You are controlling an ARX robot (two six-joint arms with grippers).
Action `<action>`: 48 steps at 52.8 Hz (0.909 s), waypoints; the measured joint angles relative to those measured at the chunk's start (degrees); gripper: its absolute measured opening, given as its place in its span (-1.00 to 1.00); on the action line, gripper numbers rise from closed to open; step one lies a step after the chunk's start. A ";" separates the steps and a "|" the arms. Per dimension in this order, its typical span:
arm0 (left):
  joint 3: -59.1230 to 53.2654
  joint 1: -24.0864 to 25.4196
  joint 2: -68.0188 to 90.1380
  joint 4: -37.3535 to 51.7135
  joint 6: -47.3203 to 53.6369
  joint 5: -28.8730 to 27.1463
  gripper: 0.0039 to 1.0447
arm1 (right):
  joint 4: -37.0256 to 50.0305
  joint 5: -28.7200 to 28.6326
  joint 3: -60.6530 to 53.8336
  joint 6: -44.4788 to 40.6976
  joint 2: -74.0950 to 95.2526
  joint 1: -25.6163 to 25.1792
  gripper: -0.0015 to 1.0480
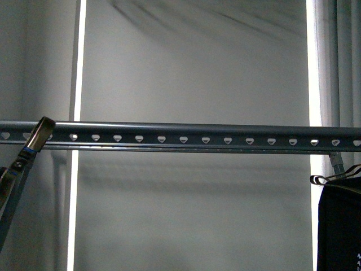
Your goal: Hang clothes on hanger
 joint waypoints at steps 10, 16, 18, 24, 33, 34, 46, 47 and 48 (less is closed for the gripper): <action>1.05 4.37 -2.69 -5.44 17.66 8.48 -0.92 | 0.00 0.00 0.00 0.00 0.00 0.00 0.86; 3.10 4.33 -1.68 3.26 34.82 9.27 -0.92 | 0.00 0.00 0.00 0.00 0.00 0.00 0.86; 3.85 3.87 -1.31 4.46 39.23 9.86 -0.92 | 0.00 0.00 0.00 0.00 0.00 0.00 0.86; 7.06 0.46 0.22 4.66 57.20 9.99 -0.92 | 0.00 0.00 0.00 0.00 0.00 0.00 0.86; 10.36 -4.22 3.37 -0.63 76.28 9.11 -0.92 | 0.00 0.00 0.00 0.00 0.00 0.00 0.86; 10.62 -4.55 3.69 -0.98 77.59 9.07 -0.92 | 0.00 0.00 0.00 0.00 0.00 0.00 0.86; 18.12 -11.28 10.62 -4.52 95.38 6.99 -0.92 | 0.00 0.02 0.00 0.00 0.00 0.00 0.86; 18.71 -11.91 11.08 -3.93 95.73 6.86 -0.92 | 0.00 0.00 0.00 0.00 0.00 0.00 0.86; 18.93 -12.22 11.28 -3.45 95.82 6.80 -0.92 | 0.00 0.02 0.00 0.00 0.00 0.00 0.86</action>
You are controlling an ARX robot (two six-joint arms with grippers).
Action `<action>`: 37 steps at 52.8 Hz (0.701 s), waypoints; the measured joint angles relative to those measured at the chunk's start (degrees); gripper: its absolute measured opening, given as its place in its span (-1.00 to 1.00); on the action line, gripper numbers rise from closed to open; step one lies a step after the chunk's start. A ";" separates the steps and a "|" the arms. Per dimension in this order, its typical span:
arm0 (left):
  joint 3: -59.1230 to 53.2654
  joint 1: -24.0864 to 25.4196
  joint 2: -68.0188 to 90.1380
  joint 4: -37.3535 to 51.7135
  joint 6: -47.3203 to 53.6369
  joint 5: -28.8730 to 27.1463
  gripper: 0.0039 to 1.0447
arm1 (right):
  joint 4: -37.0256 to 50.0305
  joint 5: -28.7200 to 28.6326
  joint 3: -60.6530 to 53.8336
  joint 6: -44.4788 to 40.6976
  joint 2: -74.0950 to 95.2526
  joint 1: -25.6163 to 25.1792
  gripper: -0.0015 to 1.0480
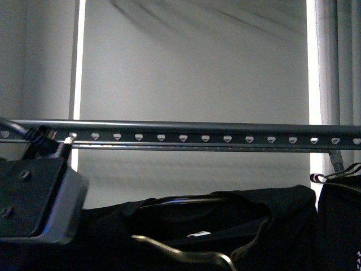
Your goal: Hang clothes on hanger
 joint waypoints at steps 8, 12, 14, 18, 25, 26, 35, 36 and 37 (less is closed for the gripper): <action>0.94 -1.68 0.85 2.84 1.75 -0.07 -0.92 | 0.00 -0.02 0.00 0.00 0.00 0.00 0.86; 0.94 -1.75 0.87 2.91 2.01 -0.04 -0.92 | 0.00 0.00 0.00 0.00 0.00 0.00 0.86; 0.94 -1.75 0.87 2.91 2.03 -0.07 -0.92 | 0.00 0.00 0.00 0.00 0.00 0.00 0.86; 0.94 -1.73 0.87 2.91 2.03 -0.07 -0.92 | 0.00 -0.02 0.00 0.00 0.00 0.00 0.86; 0.94 -1.73 0.87 2.95 2.05 -0.04 -0.92 | 0.00 -0.02 0.00 0.00 0.00 0.00 0.86; 0.94 -1.73 0.87 2.95 2.05 -0.04 -0.92 | 0.00 -0.02 0.00 0.00 0.00 0.00 0.86; 0.94 -1.68 0.90 2.97 2.08 -0.15 -0.92 | -8.17 -32.41 6.58 -11.72 14.75 -12.44 0.86; 0.94 -1.79 0.90 2.99 2.08 -0.04 -0.92 | -6.78 -36.74 7.45 -14.03 17.84 -14.51 0.86; 0.94 -1.92 0.90 2.99 2.08 0.11 -0.92 | -4.87 -40.26 8.28 -16.46 20.94 -16.35 0.86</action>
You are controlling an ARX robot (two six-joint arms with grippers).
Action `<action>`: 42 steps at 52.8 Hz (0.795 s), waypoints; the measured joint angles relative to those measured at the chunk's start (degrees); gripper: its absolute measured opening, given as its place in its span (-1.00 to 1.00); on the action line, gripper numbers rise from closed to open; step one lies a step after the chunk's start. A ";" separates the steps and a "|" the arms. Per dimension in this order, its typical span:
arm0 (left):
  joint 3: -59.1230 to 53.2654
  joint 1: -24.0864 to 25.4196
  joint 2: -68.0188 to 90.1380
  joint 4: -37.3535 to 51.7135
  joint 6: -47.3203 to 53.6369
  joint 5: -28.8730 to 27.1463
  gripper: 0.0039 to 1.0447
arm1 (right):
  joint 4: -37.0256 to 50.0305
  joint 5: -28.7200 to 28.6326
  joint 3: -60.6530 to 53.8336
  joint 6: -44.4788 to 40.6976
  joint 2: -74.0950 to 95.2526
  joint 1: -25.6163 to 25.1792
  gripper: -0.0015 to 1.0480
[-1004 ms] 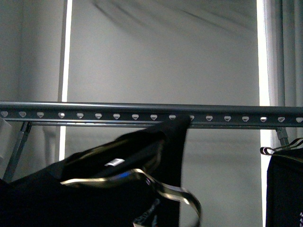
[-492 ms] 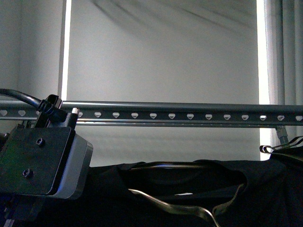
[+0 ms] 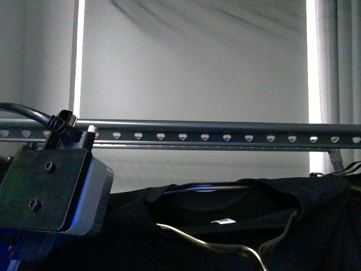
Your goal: Hang clothes on hanger
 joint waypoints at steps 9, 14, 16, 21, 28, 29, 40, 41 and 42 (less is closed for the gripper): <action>0.00 0.31 0.09 0.00 0.24 -0.24 -0.92 | 24.26 -1.77 7.50 -23.63 21.51 -3.30 0.86; 0.00 0.31 0.09 0.02 0.35 -0.24 -0.92 | 34.23 -0.50 11.39 -33.99 29.79 -2.32 0.86; 0.00 0.28 0.09 0.02 0.35 -0.24 -0.92 | 37.22 -0.31 13.14 -39.23 32.85 -1.70 0.86; 0.00 0.22 0.09 0.02 0.35 -0.22 -0.92 | 41.13 -0.68 18.25 -49.96 39.50 0.17 0.86; 0.00 0.22 0.09 0.02 0.35 -0.20 -0.92 | 39.50 0.09 26.27 -64.43 47.45 3.08 0.86; 0.00 0.22 0.09 0.02 0.35 -0.22 -0.92 | 38.80 0.37 27.26 -66.03 48.28 3.50 0.86; 0.00 0.24 0.09 0.02 0.37 -0.31 -0.92 | 34.64 3.56 33.81 -73.88 52.96 7.43 0.86; 0.00 0.24 0.09 0.02 0.37 -0.31 -0.92 | 34.56 3.76 34.05 -73.96 53.13 7.69 0.86; 0.00 0.24 0.09 0.02 0.37 -0.31 -0.92 | 34.32 4.11 34.51 -74.36 53.37 8.24 0.86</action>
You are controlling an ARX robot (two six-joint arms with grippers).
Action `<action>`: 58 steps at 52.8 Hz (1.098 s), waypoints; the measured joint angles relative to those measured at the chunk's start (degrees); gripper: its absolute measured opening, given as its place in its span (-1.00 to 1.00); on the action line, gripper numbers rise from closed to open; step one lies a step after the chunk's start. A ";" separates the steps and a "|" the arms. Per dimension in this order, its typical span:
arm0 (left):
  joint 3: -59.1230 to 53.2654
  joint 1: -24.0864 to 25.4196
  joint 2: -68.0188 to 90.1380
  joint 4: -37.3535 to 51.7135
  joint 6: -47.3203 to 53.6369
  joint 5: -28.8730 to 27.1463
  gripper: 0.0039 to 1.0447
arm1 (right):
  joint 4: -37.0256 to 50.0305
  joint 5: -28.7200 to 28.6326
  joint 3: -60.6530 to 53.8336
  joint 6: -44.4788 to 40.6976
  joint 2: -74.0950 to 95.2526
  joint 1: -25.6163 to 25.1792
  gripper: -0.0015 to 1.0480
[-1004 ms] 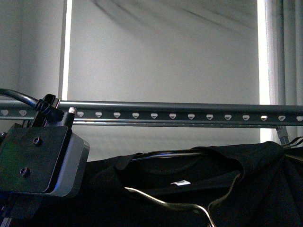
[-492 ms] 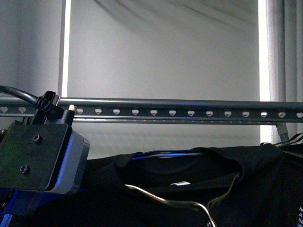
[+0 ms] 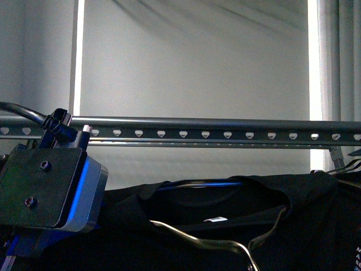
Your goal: Hang clothes on hanger
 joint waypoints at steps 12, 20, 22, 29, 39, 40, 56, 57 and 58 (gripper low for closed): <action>0.00 0.00 0.00 0.00 0.00 0.00 -0.92 | -1.40 3.13 2.99 -0.63 1.51 4.44 0.86; 0.00 0.00 0.00 0.00 0.00 -0.02 -0.92 | -1.44 5.42 4.44 -0.55 2.82 7.13 0.86; 0.00 0.00 0.00 0.00 0.00 -0.02 -0.92 | -1.44 6.08 4.83 -0.57 3.32 7.78 0.86; 0.00 0.00 0.00 0.00 0.00 -0.02 -0.92 | -0.85 7.65 5.95 -0.50 5.27 9.31 0.86; 0.00 0.00 0.00 0.00 0.00 -0.02 -0.92 | 0.59 10.60 8.20 -0.42 9.03 10.99 0.86; 0.00 0.00 0.00 0.00 0.00 -0.04 -0.92 | 0.79 11.02 8.57 -0.35 9.57 11.21 0.85; 0.00 0.00 0.00 0.00 0.00 -0.44 -0.92 | 2.16 13.99 12.92 0.00 14.10 12.50 0.17; 0.00 0.00 0.00 0.00 0.00 -0.46 -0.92 | 2.14 14.08 13.07 0.11 14.21 12.50 0.13; 0.00 0.00 0.00 0.00 0.00 -0.46 -0.92 | 2.12 14.23 13.25 0.20 14.34 12.50 0.10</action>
